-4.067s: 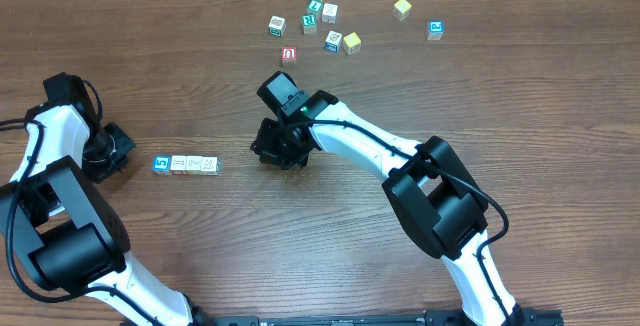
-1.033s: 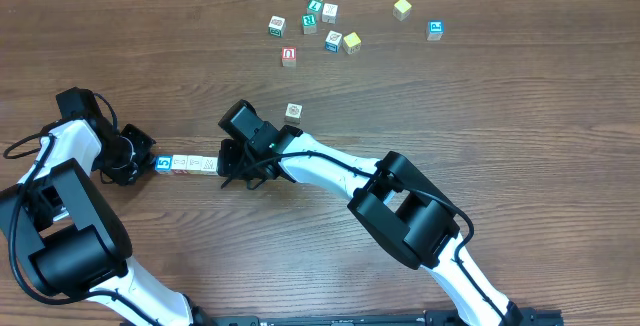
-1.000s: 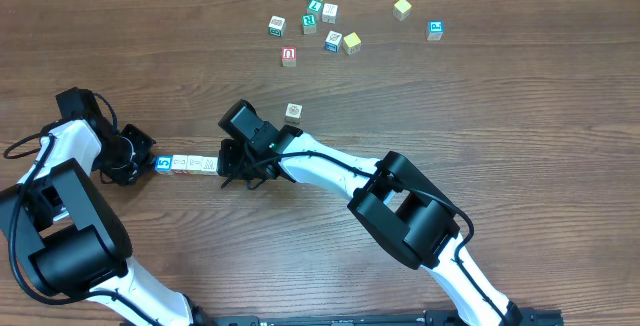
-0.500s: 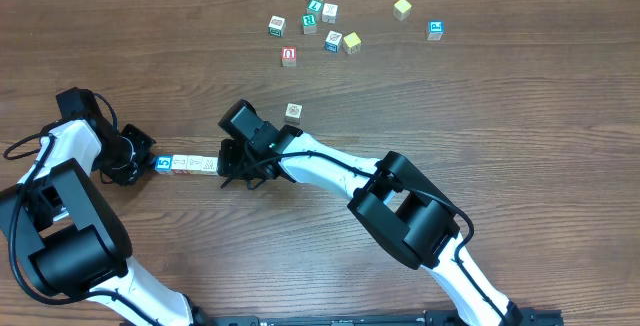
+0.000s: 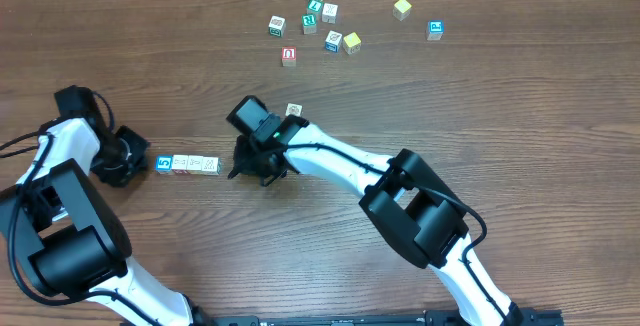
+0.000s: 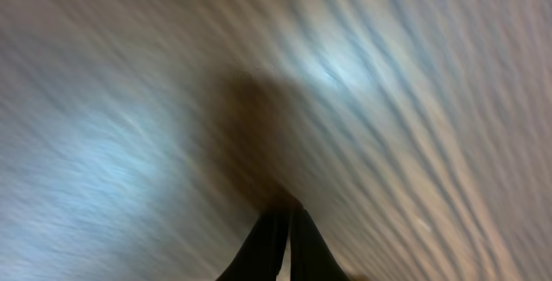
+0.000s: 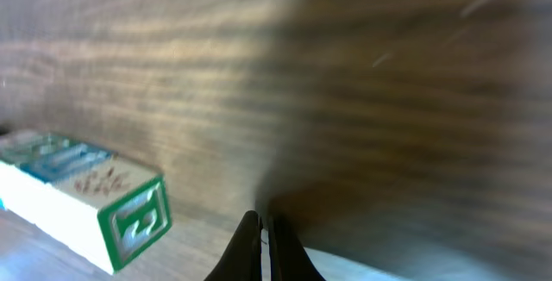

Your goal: Form a horizontal line

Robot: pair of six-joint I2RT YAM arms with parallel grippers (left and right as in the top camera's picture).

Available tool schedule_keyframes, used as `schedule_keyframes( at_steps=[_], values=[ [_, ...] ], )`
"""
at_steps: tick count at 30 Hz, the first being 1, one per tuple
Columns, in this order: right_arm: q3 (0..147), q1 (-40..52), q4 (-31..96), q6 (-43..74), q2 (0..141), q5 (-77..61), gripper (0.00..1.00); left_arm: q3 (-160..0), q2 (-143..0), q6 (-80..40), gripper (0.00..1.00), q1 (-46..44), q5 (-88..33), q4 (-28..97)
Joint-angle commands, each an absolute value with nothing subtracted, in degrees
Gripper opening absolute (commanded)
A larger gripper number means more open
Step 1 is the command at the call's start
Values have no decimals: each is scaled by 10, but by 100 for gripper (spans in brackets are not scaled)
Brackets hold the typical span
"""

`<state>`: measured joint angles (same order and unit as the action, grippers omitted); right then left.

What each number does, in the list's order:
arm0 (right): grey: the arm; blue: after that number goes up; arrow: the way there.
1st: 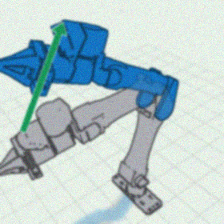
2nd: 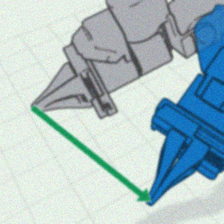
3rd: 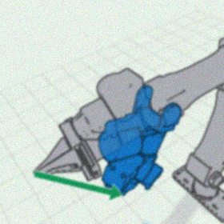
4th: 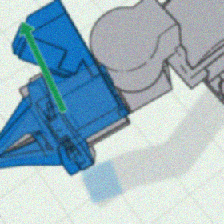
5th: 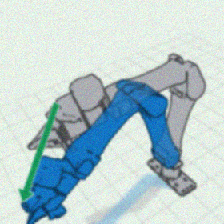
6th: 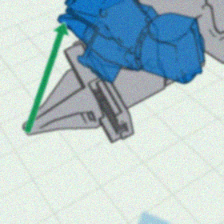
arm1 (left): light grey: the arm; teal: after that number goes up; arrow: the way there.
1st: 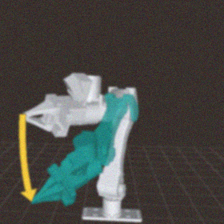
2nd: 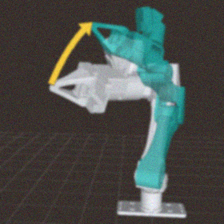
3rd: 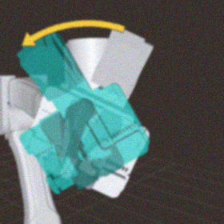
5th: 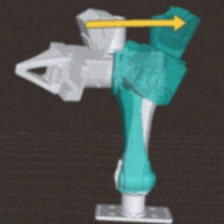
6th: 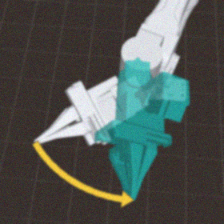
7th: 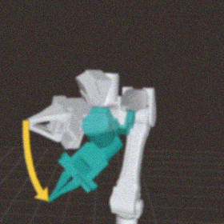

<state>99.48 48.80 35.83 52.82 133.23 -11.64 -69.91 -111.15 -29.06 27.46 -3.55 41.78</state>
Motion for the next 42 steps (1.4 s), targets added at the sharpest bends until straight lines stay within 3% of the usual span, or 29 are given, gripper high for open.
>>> schedule_keyframes(
  at_steps=[1,5,12,21,42],
  values=[
    [980,451,390,524,1359,-92,4,-748,-1128,-296,4,302,12,435],
    [994,415,429,524,1359,-138,4,-833,-1128,-213,4,289,-115,459],
    [995,382,506,522,1359,-173,4,-908,-1128,-148,4,190,-170,451],
    [995,381,509,505,1359,-172,4,-903,-1132,-138,4,37,22,489],
    [995,381,509,494,1359,-173,4,-769,-1132,-137,4,54,83,458]
  ],
)
